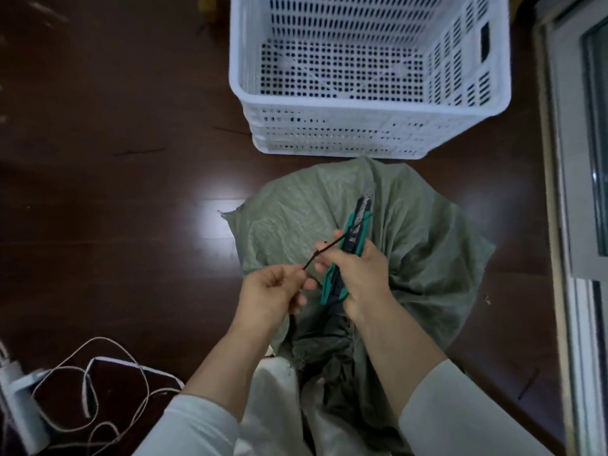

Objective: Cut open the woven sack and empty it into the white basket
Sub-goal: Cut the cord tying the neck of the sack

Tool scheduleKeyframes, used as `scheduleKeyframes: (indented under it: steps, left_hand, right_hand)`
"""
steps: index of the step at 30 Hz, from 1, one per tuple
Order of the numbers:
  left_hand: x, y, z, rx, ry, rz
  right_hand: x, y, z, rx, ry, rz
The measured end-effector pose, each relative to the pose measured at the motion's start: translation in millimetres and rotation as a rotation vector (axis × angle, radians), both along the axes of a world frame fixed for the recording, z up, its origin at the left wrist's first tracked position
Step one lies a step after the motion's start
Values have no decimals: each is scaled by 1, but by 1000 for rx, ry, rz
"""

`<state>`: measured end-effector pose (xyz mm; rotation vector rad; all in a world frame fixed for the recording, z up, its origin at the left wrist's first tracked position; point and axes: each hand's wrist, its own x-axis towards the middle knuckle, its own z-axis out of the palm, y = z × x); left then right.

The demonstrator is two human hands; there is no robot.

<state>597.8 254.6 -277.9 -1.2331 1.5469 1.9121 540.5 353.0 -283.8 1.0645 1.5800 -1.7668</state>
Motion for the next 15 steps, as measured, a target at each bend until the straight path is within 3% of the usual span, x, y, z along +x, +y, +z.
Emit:
scheduleKeyframes:
  steps: [9,15]
  left_hand:
    - [-14,-7,25,-6,11,48]
    - [-25,18,26,3,-52,69]
  right_hand:
    - [-9,1,21,-45,-92,-232]
    - [-5,44,14,65,-93,-476]
